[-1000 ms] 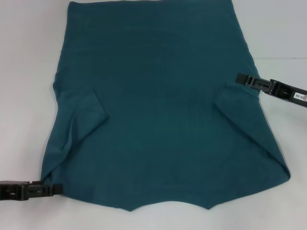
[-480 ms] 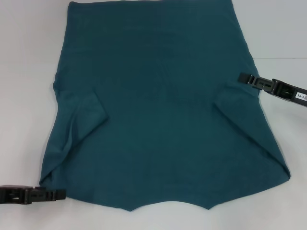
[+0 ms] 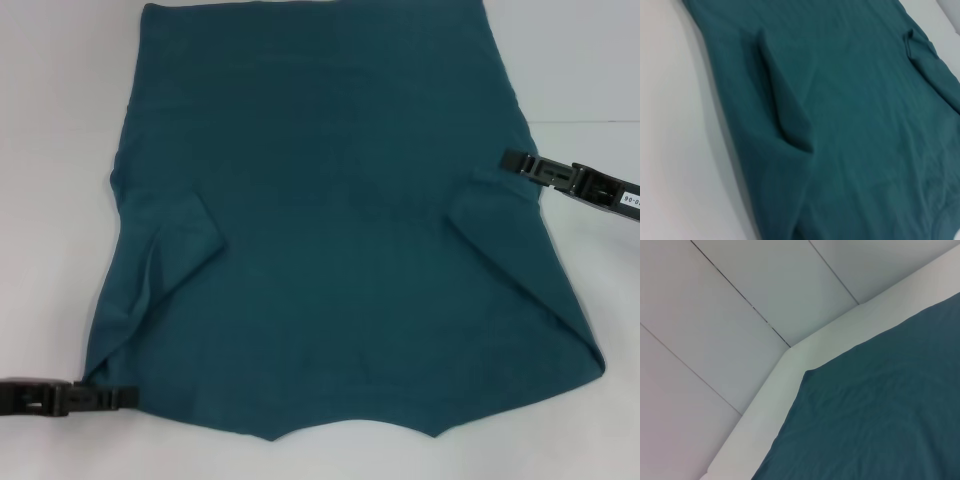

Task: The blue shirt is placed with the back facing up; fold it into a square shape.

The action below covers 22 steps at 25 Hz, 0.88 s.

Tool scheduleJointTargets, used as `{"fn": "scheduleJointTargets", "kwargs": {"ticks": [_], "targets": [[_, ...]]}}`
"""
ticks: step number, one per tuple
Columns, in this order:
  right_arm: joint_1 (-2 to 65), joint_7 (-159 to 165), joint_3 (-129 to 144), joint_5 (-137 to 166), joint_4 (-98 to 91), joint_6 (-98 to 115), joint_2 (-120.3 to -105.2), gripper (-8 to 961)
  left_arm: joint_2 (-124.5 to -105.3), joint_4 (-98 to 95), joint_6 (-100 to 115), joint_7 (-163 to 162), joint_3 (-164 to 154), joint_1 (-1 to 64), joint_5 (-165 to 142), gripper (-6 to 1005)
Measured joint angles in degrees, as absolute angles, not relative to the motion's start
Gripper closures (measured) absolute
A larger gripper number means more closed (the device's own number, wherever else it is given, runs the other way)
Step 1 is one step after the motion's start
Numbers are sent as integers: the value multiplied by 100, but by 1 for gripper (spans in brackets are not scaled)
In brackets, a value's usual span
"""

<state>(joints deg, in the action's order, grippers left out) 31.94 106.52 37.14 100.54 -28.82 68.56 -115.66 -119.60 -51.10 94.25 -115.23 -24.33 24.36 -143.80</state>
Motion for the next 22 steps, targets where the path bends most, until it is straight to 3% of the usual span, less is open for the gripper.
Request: {"fn": "scheduleJointTargets", "kwargs": {"ticks": [22], "targets": [[3181, 10652, 3665, 10055, -2883, 6856, -11561, 41, -11910, -5026, 8805, -11894, -2338, 2549, -14405, 145]]}}
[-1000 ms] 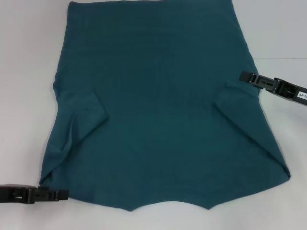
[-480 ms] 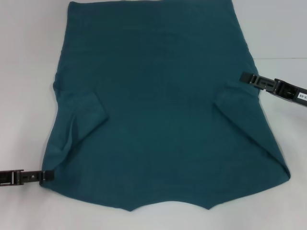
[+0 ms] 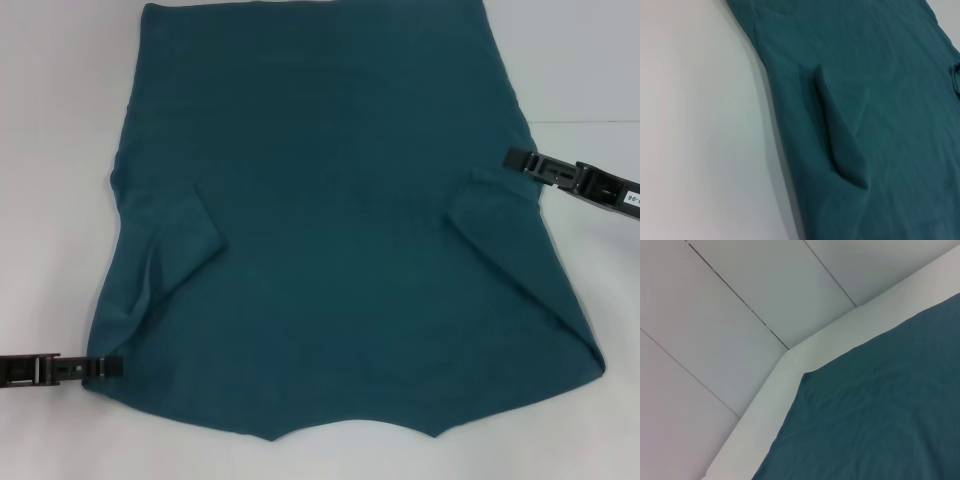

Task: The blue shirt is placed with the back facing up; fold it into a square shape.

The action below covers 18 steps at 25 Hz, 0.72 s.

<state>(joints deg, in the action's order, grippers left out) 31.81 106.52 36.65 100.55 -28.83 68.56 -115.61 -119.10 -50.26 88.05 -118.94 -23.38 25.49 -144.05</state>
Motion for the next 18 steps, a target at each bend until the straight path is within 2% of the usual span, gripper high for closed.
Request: {"fn": "scheduleJointTargets", "kwargs": {"ticks": [18], "targets": [[3182, 10652, 3646, 10054, -2883, 6855, -11549, 41, -11926, -4921, 9229, -11862, -2637, 2662, -14361, 149]]}}
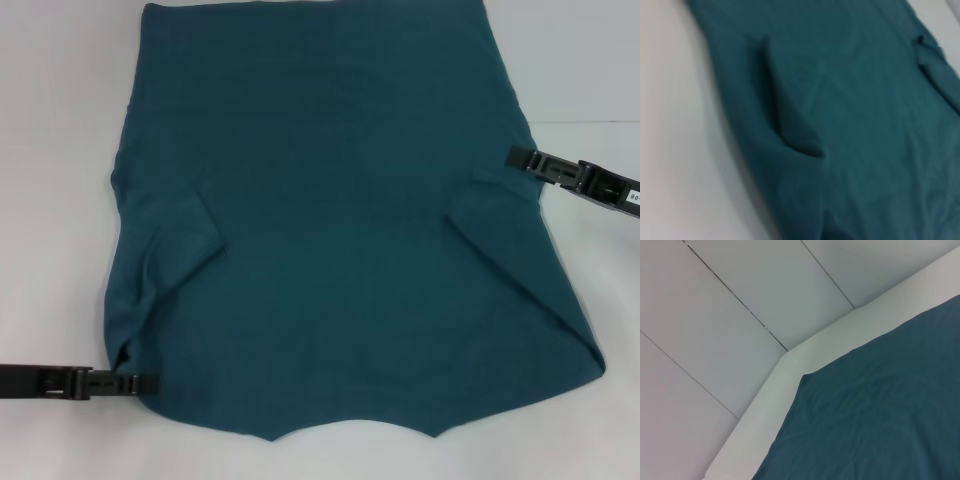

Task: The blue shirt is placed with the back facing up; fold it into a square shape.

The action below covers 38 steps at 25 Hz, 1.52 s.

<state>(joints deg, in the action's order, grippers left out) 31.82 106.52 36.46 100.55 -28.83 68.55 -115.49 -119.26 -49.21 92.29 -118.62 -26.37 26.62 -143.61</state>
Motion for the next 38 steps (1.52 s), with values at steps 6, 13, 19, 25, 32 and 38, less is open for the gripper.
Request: {"fn": "scheduleJointTargets", "kwargs": {"ticks": [6, 13, 19, 25, 32, 38], "targets": [[3177, 10652, 3632, 10055, -2883, 6855, -11558, 41, -11913, -4671, 9316, -11787, -2640, 2831, -14354, 150], [3156, 10652, 3611, 10054, -2883, 6855, -11558, 41, -11926, -4591, 9323, -11774, -2699, 2883, -14371, 151], [3146, 10652, 3567, 10055, -2883, 6855, -11551, 42, -11927, -4588, 9402, -11796, -2704, 2883, -14386, 153], [3146, 10652, 3568, 10055, -2883, 6855, -11557, 42, -11922, -4582, 9433, -11789, -2711, 2883, -14403, 154], [3121, 10652, 3552, 10055, -2883, 6926, -11554, 42, -11912, -4597, 9302, -11828, -2708, 2874, -14444, 155], [3101, 10652, 3482, 10055, -2883, 6960, -11550, 42, -11903, -4660, 9198, -11903, -2663, 2878, -14547, 157]]}}
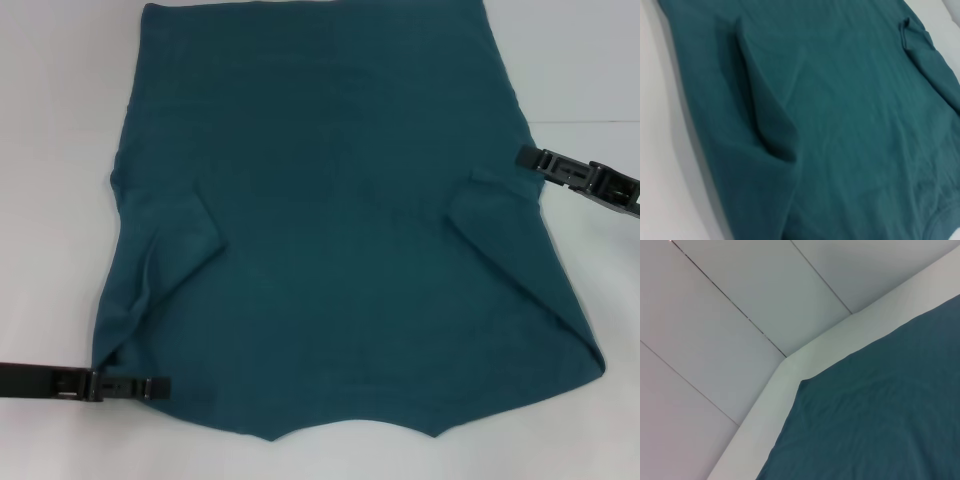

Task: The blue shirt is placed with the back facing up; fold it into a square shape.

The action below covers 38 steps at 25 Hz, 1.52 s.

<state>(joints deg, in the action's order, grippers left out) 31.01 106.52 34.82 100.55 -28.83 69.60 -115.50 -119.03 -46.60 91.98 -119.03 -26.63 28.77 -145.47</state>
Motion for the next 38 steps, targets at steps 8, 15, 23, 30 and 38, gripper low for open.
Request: {"fn": "scheduleJointTargets", "kwargs": {"ticks": [8, 15, 23, 30, 38], "targets": [[3102, 10652, 3429, 10055, -2883, 6985, -11548, 42, -11892, -4775, 9181, -11952, -2620, 2867, -14504, 159], [3095, 10652, 3418, 10055, -2883, 6987, -11548, 42, -11891, -4782, 9175, -11966, -2593, 2913, -14495, 160], [3087, 10647, 3410, 10055, -2883, 6978, -11549, 42, -11891, -4782, 9200, -11977, -2593, 2951, -14492, 162], [3083, 10619, 3386, 10055, -2883, 6979, -11548, 42, -11886, -4779, 9078, -12140, -2605, 2977, -14507, 163], [3044, 10610, 3357, 10055, -2883, 6996, -11562, 43, -11873, -4757, 8662, -12370, -2592, 2955, -14540, 366]]}}
